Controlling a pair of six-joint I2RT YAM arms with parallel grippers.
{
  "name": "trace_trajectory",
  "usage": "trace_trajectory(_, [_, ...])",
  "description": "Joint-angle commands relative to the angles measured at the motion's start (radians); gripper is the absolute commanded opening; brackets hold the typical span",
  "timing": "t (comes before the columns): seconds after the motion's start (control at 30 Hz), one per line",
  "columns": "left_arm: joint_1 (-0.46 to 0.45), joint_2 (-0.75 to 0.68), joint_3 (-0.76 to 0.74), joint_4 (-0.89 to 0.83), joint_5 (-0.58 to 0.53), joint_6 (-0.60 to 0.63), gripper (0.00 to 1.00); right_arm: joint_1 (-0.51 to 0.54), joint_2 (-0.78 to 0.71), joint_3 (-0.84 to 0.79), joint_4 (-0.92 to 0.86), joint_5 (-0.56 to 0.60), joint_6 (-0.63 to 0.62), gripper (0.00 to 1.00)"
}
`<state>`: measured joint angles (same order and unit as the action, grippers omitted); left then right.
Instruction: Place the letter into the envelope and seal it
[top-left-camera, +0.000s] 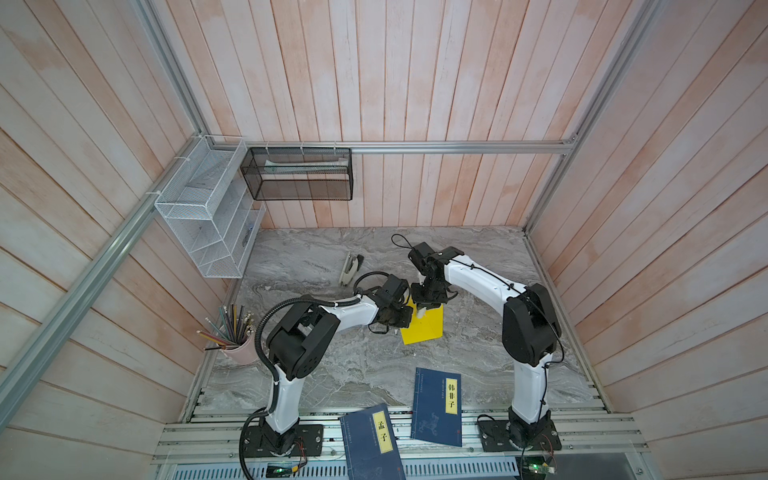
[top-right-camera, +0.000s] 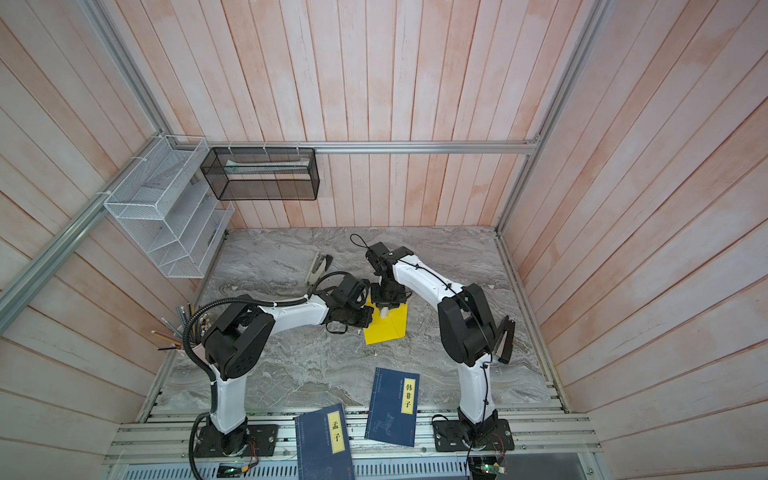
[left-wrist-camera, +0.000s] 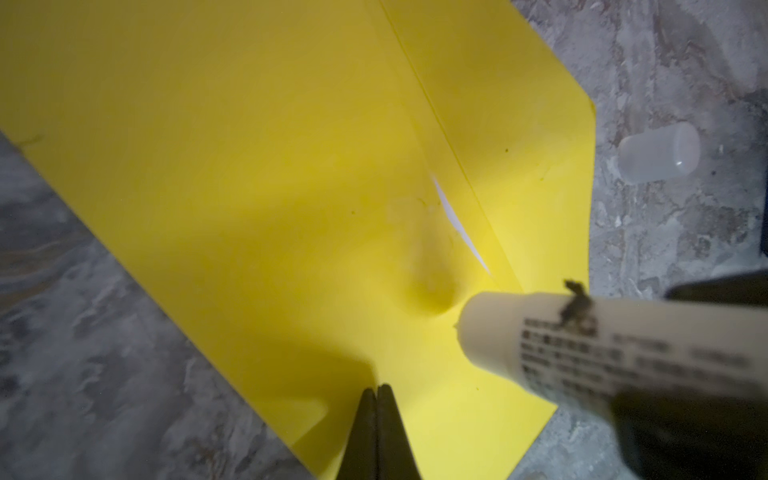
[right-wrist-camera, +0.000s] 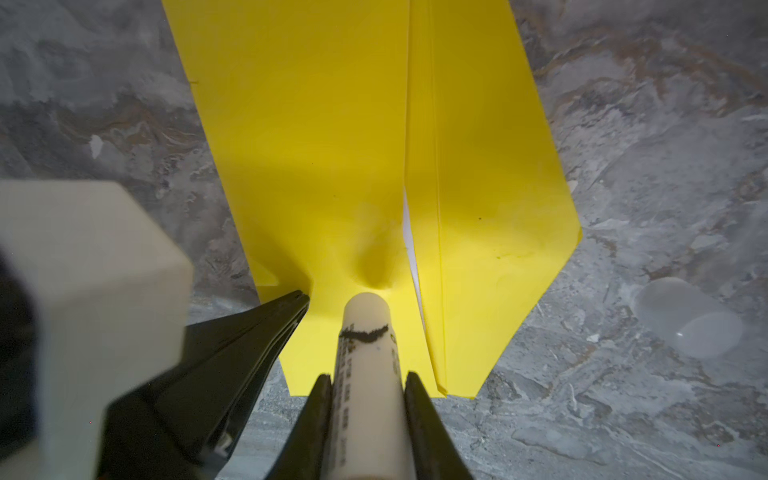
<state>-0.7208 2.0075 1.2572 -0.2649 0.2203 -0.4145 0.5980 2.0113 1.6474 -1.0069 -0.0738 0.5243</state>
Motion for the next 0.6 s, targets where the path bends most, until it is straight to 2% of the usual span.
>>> trace_trajectory(0.0, [-0.001,0.042,0.003,-0.082,-0.019,0.011,0.00,0.005,0.033,-0.017,0.032,-0.012,0.002,0.00])
trace_trajectory(0.57, [0.005,0.046,0.005,-0.103,-0.022,0.024,0.00,0.008,0.085,-0.030,0.002,0.248,-0.009,0.00])
